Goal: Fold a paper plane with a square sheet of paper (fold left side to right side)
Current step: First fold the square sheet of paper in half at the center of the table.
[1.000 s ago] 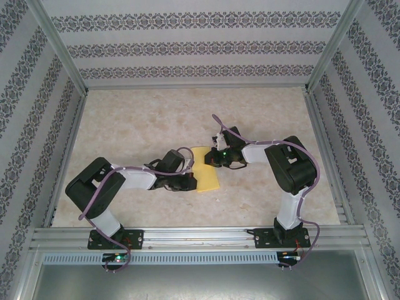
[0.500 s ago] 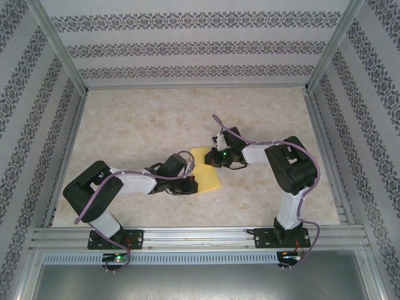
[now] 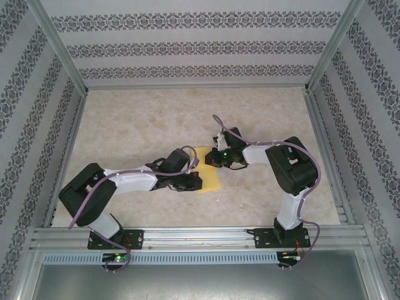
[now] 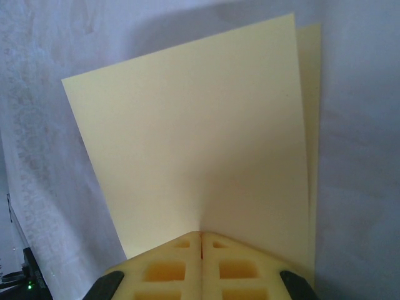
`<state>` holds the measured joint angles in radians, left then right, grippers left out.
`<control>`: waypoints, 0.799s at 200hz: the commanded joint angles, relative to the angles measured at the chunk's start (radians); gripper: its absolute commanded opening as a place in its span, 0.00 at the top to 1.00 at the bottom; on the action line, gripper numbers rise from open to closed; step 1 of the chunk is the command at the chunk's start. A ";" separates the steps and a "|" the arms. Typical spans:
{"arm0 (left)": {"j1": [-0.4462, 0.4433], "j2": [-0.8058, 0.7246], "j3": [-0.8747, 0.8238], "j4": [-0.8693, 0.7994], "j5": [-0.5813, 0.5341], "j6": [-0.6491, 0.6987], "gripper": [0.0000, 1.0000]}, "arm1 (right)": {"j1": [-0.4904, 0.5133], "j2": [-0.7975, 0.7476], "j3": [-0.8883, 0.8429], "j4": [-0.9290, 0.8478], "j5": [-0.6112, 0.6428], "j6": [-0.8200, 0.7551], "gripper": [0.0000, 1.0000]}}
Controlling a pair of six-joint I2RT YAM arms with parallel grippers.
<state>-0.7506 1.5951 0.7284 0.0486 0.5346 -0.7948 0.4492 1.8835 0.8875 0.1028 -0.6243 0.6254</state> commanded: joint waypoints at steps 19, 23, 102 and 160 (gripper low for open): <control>0.007 0.114 0.040 0.028 0.036 0.032 0.99 | -0.006 0.047 -0.053 -0.129 0.139 -0.005 1.00; 0.007 0.118 0.039 0.024 0.032 0.036 0.99 | -0.004 0.047 -0.053 -0.129 0.138 -0.006 1.00; -0.002 0.069 -0.105 0.012 0.028 0.015 0.99 | -0.004 0.049 -0.051 -0.137 0.141 -0.009 1.00; 0.033 -0.083 -0.103 -0.066 0.041 0.036 0.99 | -0.001 0.042 -0.063 -0.101 0.118 0.001 1.00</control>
<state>-0.7452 1.5852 0.6117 0.0723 0.5545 -0.7860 0.4496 1.8816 0.8864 0.1040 -0.6216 0.6258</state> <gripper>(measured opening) 0.051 0.045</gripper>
